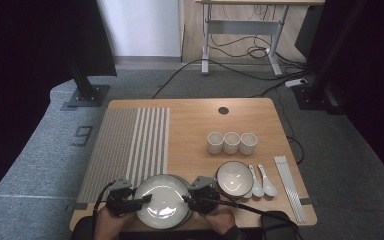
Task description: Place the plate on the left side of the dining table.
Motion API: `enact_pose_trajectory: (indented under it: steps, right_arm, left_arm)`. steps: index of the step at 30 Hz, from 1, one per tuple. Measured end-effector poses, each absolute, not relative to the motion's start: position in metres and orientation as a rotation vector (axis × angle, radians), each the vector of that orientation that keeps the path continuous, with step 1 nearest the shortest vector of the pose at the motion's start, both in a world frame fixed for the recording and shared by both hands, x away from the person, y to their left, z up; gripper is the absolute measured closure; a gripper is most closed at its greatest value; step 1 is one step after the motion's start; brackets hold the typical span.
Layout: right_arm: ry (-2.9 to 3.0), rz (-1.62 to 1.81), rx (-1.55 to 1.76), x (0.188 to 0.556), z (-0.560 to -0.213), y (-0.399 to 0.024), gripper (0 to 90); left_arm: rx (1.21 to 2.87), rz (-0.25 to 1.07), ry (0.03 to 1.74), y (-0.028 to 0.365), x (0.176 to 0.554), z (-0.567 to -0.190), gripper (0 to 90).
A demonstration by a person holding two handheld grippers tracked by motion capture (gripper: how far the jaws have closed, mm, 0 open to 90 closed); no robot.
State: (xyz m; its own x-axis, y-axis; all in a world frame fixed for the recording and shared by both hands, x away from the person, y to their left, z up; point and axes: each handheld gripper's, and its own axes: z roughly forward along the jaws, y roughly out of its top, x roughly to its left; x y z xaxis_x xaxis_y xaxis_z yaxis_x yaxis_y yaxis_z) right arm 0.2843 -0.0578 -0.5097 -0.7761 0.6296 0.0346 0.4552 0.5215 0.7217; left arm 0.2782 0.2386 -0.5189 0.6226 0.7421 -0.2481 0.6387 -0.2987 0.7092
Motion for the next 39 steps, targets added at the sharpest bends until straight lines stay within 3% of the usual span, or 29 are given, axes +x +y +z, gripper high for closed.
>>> enact_pose_trajectory:
  steps: [17, 24, 39]
  right_arm:
    - [2.566, 1.122, 0.997, 0.290, -0.517, -0.054, 64.1]
    - [2.583, 1.152, 1.088, 0.293, -0.519, -0.052, 64.7]
    - [2.489, 1.264, 1.218, 0.299, -0.517, -0.051, 75.3]
  left_arm:
    - [2.038, 0.143, 1.122, 0.251, 0.276, -0.510, 64.2]
    - [2.016, 0.108, 1.148, 0.252, 0.276, -0.511, 65.9]
    - [1.930, 0.113, 1.187, 0.259, 0.277, -0.507, 73.2]
